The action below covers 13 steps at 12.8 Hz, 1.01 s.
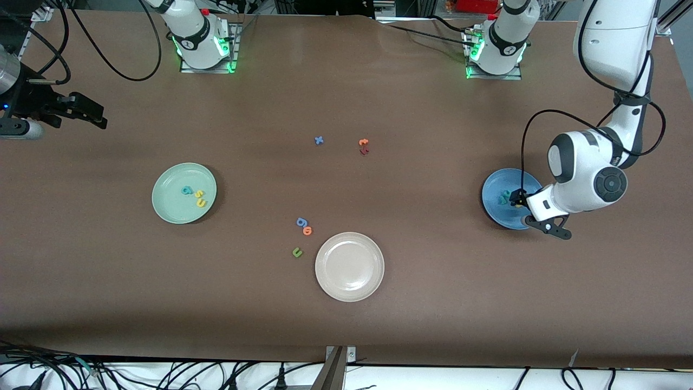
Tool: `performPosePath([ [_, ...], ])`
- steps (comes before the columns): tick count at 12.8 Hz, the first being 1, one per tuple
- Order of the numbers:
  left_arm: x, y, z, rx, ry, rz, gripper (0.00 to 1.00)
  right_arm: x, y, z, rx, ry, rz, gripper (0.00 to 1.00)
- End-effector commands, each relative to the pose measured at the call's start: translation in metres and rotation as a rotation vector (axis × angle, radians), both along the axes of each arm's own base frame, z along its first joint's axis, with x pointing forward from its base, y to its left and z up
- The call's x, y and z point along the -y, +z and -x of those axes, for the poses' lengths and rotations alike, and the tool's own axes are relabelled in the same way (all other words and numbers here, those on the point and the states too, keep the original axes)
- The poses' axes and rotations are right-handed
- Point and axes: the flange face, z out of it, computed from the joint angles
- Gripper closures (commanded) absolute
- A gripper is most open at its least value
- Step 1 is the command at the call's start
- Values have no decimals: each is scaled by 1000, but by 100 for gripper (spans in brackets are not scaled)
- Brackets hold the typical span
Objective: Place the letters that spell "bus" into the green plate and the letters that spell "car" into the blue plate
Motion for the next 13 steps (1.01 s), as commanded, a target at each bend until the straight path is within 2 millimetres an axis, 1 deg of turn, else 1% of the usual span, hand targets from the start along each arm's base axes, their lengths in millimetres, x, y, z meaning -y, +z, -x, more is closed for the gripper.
performPosePath([
  [1, -20, 78, -1, 79, 31, 57, 0, 1, 2, 1, -3, -6, 4, 0],
  [3, -36, 129, -4, 125, 53, 80, 0, 2, 2, 2, -4, -8, 2, 0],
  [4, -42, 159, -6, 166, 60, 89, 0, 2, 2, 1, -3, -8, 2, 0],
  [5, -54, 185, -6, 202, 74, 95, 0, 2, 2, 2, -4, -8, 2, 0],
  [6, -60, 212, -8, 237, 81, 99, 0, 2, 2, 1, -3, -8, 2, 0],
  [8, -69, 257, -14, 239, 67, 85, 0, 2, 2, 1, -3, -8, 2, 0],
  [10, -69, 304, -19, 257, 29, 28, 0, 2, 2, 1, -3, -8, 2, 0],
  [11, -69, 326, -18, 278, 40, 15, 0, 2, 2, 1, -3, -10, 3, 0],
  [12, -68, 350, -16, 316, 61, 14, 0, 2, 2, 1, -3, -8, 2, 0],
  [13, -67, 369, -12, 319, 90, 13, 0, 2, 2, 2, -4, -8, 2, 0],
])
